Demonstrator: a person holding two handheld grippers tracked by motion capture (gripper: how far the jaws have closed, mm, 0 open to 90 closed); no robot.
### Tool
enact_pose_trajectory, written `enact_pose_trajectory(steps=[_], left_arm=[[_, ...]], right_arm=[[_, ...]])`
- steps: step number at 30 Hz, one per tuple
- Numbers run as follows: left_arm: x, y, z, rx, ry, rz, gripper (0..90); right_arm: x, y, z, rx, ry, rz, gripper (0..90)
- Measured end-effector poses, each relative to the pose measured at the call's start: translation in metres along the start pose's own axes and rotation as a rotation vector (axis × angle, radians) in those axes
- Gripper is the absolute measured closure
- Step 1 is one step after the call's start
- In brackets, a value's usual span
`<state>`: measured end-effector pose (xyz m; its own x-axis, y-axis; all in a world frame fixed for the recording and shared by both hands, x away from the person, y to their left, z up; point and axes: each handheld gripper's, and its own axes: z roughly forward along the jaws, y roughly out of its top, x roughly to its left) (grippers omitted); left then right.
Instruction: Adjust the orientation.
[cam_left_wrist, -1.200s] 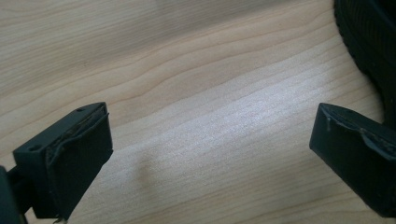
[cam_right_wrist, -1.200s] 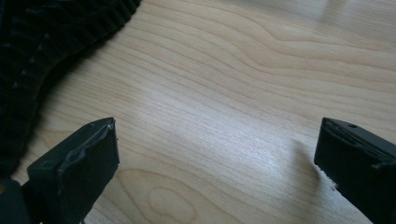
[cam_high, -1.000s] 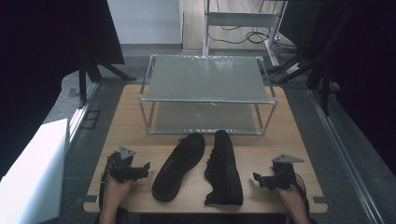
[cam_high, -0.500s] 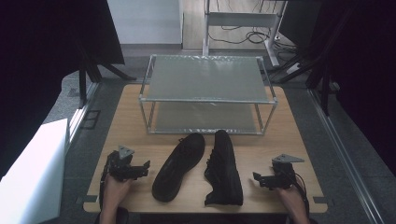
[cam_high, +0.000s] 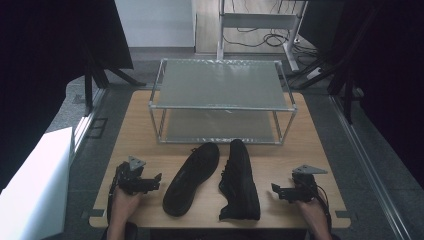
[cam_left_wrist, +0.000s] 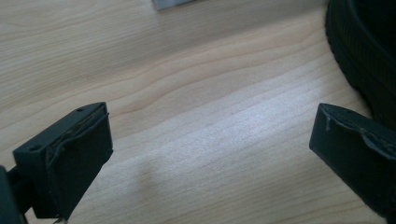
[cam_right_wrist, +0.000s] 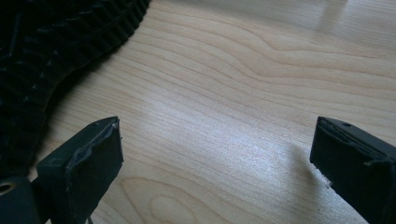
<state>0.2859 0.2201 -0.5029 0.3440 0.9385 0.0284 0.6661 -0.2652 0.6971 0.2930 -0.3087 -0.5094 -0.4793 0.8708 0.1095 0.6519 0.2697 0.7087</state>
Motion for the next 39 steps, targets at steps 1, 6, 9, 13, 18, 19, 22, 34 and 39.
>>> enact_pose_trajectory(steps=[1, 6, 9, 13, 18, 19, 22, 34, 39], left_arm=[[-0.001, 0.000, 0.001, 0.007, -0.003, 0.007, 0.0], [-0.009, 0.000, 0.007, 0.042, -0.022, 0.052, 0.0], [-0.017, 0.000, 0.009, 0.056, -0.035, 0.093, 0.0], [-0.024, 0.001, 0.009, 0.048, -0.063, 0.114, 0.0], [-0.031, 0.000, 0.005, 0.045, -0.072, 0.127, 0.2], [-0.033, 0.000, 0.004, 0.047, -0.072, 0.133, 0.2], [-0.040, 0.000, 0.004, 0.051, -0.073, 0.152, 0.5], [-0.066, 0.002, 0.004, 0.060, -0.111, 0.225, 0.6], [-0.075, 0.003, 0.007, 0.061, -0.133, 0.249, 0.7]], right_arm=[[0.000, 0.000, 0.000, -0.001, -0.001, 0.003, 2.8], [0.000, 0.000, -0.001, -0.009, -0.001, 0.006, 2.8], [-0.001, 0.000, -0.002, -0.014, -0.001, 0.008, 2.8], [-0.001, 0.000, -0.001, -0.016, 0.002, 0.011, 2.8], [-0.001, 0.001, -0.001, -0.014, 0.006, 0.009, 2.8], [-0.001, 0.001, -0.001, -0.014, 0.007, 0.009, 2.9], [-0.001, 0.001, -0.001, -0.013, 0.009, 0.008, 2.9], [-0.001, 0.001, -0.001, -0.018, 0.014, 0.009, 2.9], [-0.001, 0.001, -0.001, -0.020, 0.013, 0.007, 2.9]])
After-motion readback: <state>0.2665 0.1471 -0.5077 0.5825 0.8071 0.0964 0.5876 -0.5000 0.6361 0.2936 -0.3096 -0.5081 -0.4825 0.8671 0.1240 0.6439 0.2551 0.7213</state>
